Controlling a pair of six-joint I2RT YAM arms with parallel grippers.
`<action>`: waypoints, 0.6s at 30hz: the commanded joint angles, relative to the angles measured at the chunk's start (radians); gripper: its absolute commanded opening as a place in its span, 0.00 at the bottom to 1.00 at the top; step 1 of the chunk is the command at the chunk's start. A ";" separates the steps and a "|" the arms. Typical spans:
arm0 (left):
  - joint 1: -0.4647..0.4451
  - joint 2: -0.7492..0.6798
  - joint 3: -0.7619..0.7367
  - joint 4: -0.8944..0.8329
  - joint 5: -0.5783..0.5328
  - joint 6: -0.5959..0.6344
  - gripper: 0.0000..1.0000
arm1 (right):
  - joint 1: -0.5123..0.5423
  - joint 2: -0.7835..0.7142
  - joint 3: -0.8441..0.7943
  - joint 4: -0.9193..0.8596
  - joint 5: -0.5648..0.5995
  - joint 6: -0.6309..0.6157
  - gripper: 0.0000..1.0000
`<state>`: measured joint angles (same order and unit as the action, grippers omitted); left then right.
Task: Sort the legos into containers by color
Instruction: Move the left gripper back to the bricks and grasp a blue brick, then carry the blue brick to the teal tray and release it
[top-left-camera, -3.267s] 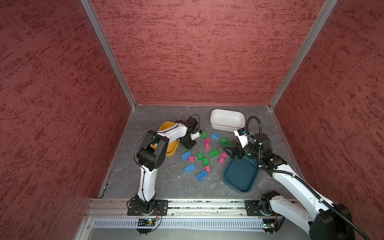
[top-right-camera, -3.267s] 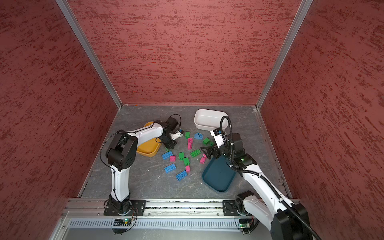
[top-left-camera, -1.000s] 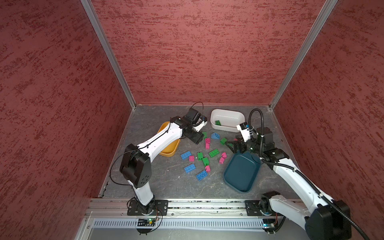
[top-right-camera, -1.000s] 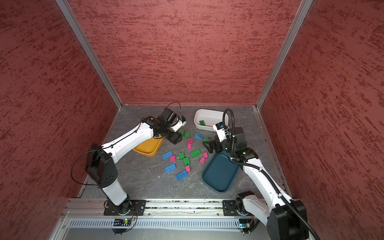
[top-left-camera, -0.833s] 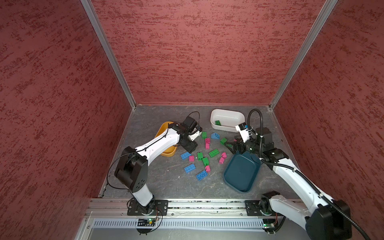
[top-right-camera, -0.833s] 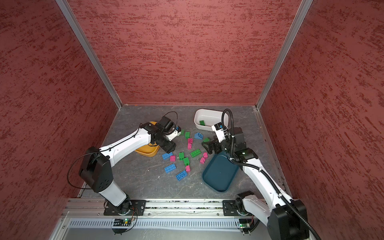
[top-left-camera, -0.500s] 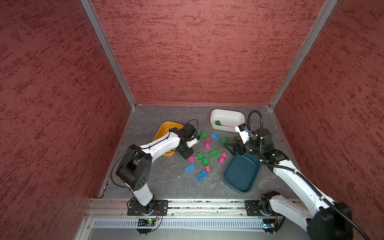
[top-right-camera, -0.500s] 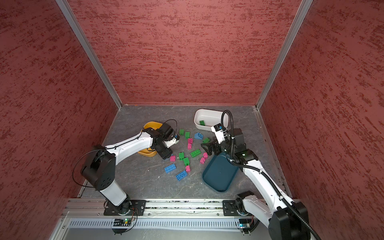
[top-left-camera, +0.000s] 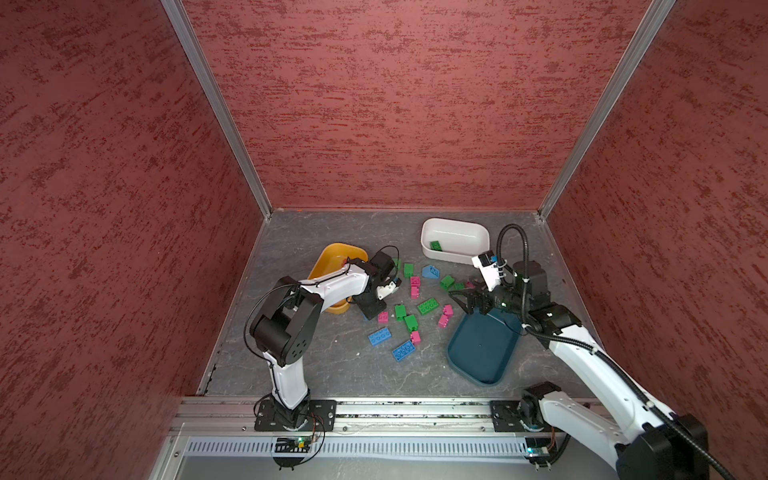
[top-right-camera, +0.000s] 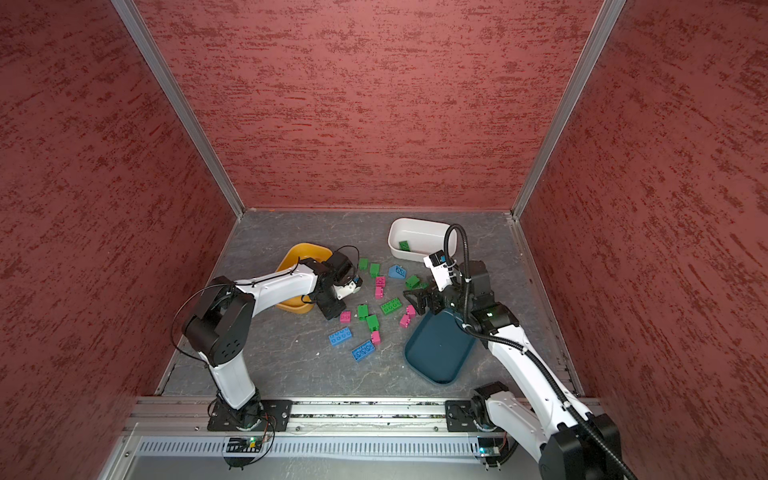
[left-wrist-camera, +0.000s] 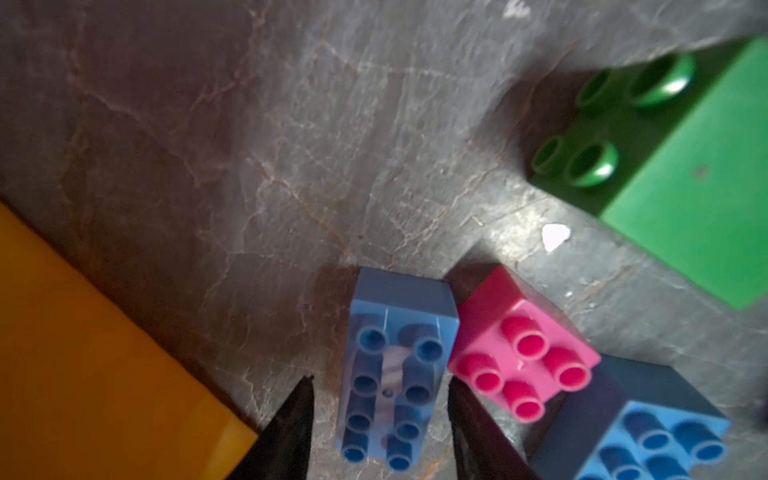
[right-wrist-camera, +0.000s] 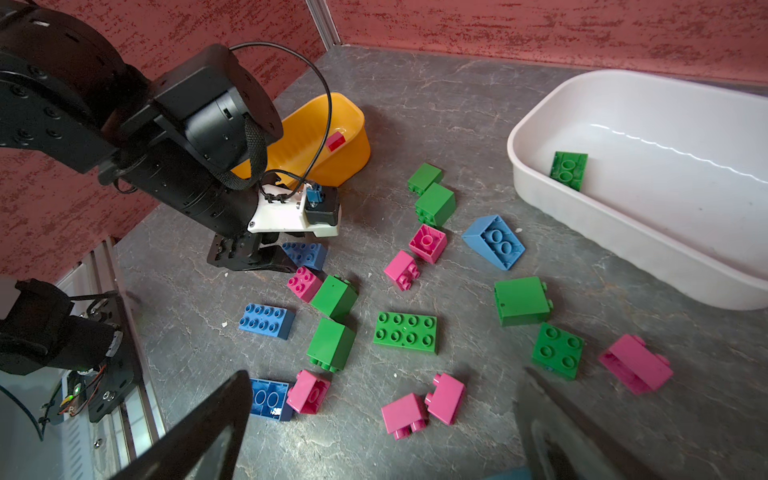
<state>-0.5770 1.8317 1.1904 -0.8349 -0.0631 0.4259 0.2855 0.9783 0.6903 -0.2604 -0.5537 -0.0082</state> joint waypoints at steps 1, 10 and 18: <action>0.004 0.025 0.007 0.017 0.003 0.011 0.48 | 0.006 -0.009 -0.012 -0.003 0.012 -0.016 0.99; -0.004 -0.033 0.066 -0.030 0.069 -0.033 0.24 | 0.004 -0.027 -0.001 -0.028 0.088 -0.018 0.99; -0.087 -0.079 0.295 -0.117 0.196 -0.196 0.25 | -0.047 -0.023 0.044 -0.087 0.196 0.029 0.99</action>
<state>-0.6308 1.7924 1.4242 -0.9199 0.0502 0.3088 0.2649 0.9638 0.6918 -0.3141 -0.4088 0.0017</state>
